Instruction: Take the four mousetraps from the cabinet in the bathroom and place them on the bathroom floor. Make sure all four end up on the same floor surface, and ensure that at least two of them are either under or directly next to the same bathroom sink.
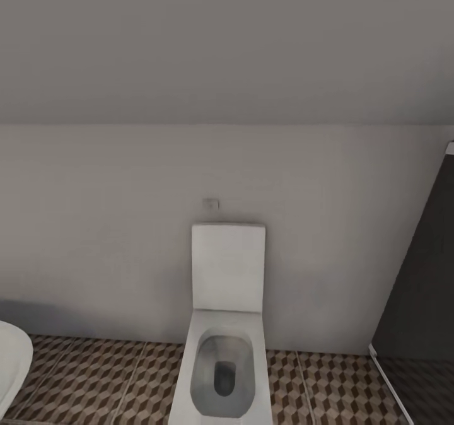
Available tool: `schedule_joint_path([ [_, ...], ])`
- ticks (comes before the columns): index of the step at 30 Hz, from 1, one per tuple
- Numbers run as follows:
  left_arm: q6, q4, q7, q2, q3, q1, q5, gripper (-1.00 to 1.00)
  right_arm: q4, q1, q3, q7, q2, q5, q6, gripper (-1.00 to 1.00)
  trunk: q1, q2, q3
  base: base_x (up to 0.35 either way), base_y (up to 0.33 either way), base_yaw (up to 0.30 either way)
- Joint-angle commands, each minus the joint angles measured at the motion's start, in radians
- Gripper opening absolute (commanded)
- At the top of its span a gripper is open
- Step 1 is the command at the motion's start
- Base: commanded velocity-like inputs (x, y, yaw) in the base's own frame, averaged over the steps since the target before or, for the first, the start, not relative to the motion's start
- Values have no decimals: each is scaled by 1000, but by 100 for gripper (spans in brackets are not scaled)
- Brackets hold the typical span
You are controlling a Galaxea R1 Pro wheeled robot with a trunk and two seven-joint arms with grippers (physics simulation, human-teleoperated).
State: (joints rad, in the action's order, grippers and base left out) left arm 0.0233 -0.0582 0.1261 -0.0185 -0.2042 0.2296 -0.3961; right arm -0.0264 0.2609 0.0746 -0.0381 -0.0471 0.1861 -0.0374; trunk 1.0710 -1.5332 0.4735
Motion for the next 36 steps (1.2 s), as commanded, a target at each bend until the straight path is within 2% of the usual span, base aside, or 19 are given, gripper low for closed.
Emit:
schedule_joint_path([
  [1, 2, 0, 7, 0, -9, 0, -6, -100, -3, 1, 8, -3, 0, 8, -4, -100, 4, -8, 4, 0, 0, 0],
  [19, 4, 1, 6, 0, -18, 0, 4, -100, -4, 1, 8, -3, 5, 6, -6, -100, 4, -8, 4, 0, 0, 0],
  [36, 4, 1, 7, 2, -16, 0, 5, -100, -3, 1, 8, -3, 2, 5, -5, -100, 69, -127, 58, 0, 0, 0],
])
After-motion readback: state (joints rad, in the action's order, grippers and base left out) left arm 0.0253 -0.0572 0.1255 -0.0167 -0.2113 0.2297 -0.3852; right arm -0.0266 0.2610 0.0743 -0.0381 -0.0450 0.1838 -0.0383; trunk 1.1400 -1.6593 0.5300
